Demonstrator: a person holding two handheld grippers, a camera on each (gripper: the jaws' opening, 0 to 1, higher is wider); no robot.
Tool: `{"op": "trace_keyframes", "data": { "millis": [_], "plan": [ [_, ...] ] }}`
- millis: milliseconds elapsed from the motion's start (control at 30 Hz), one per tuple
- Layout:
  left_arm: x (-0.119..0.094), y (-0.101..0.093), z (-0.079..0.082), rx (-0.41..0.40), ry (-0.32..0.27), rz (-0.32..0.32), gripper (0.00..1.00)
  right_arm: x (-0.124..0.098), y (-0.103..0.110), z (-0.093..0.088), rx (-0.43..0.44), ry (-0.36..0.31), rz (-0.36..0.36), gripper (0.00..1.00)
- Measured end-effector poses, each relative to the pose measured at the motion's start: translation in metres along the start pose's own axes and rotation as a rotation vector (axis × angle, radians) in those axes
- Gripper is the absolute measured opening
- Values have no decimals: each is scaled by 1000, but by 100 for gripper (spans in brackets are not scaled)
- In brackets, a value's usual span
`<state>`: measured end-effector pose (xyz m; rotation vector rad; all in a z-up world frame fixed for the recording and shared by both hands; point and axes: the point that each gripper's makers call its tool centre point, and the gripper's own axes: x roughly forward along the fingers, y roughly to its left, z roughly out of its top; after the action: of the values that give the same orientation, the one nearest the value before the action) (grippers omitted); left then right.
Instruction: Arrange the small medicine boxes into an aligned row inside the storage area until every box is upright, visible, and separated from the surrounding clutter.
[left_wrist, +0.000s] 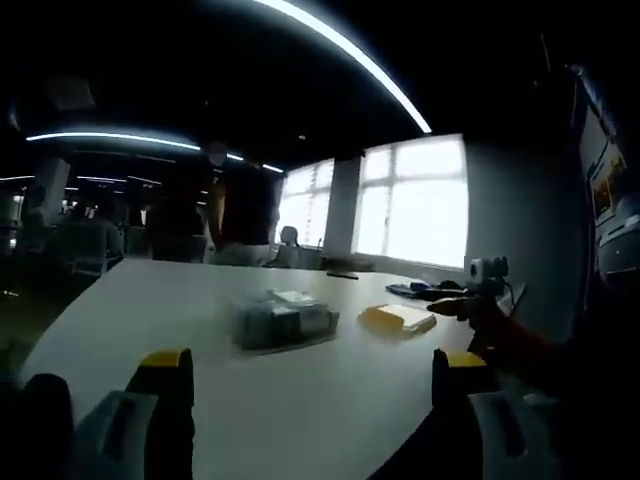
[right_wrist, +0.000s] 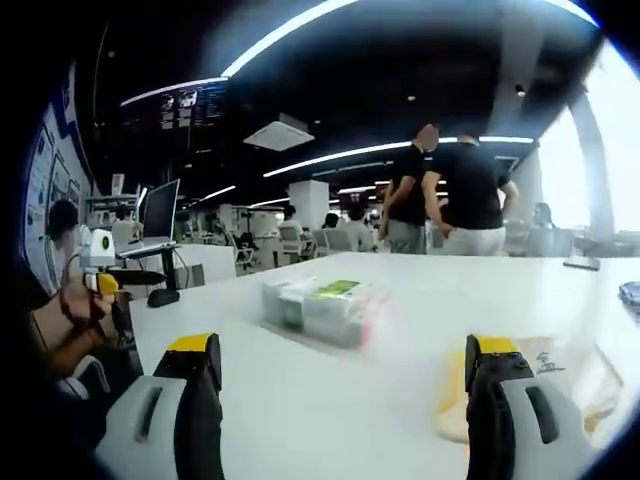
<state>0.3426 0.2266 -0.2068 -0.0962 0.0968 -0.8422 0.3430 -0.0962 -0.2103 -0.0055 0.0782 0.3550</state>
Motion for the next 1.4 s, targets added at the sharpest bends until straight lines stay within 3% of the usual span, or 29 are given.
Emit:
{"op": "trace_keyframes", "data": {
  "millis": [333,1067,1400],
  "plan": [
    [-1,3,4,18,-7,-1,99,-31,-11,15,-7,-59,-39,100],
    [4,1,3,42,18,-9,99,-53,-8,-10,-54,-39,-67,100],
    [8,0,3,24,15,-13,98,-52,-9,-27,3,-11,-70,100]
  ]
}}
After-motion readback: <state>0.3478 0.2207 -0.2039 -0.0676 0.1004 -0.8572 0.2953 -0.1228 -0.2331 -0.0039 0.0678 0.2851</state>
